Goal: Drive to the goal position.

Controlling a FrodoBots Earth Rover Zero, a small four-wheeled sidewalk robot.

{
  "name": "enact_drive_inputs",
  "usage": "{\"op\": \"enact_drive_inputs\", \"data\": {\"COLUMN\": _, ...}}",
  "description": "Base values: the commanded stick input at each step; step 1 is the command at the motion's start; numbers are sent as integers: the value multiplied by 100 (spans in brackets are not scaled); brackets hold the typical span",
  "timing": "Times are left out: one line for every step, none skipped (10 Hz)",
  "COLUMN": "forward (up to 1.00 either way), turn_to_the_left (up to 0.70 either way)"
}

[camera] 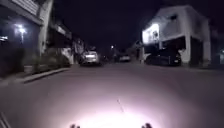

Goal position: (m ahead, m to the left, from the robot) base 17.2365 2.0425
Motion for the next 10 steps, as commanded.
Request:
{"op": "enact_drive_inputs", "data": {"forward": 100, "turn_to_the_left": 0}}
{"op": "enact_drive_inputs", "data": {"forward": 100, "turn_to_the_left": 0}}
{"op": "enact_drive_inputs", "data": {"forward": 100, "turn_to_the_left": 0}}
{"op": "enact_drive_inputs", "data": {"forward": 100, "turn_to_the_left": 0}}
{"op": "enact_drive_inputs", "data": {"forward": 100, "turn_to_the_left": 0}}
{"op": "enact_drive_inputs", "data": {"forward": 100, "turn_to_the_left": 0}}
{"op": "enact_drive_inputs", "data": {"forward": 100, "turn_to_the_left": 0}}
{"op": "enact_drive_inputs", "data": {"forward": 100, "turn_to_the_left": 0}}
{"op": "enact_drive_inputs", "data": {"forward": 100, "turn_to_the_left": 0}}
{"op": "enact_drive_inputs", "data": {"forward": 100, "turn_to_the_left": 0}}
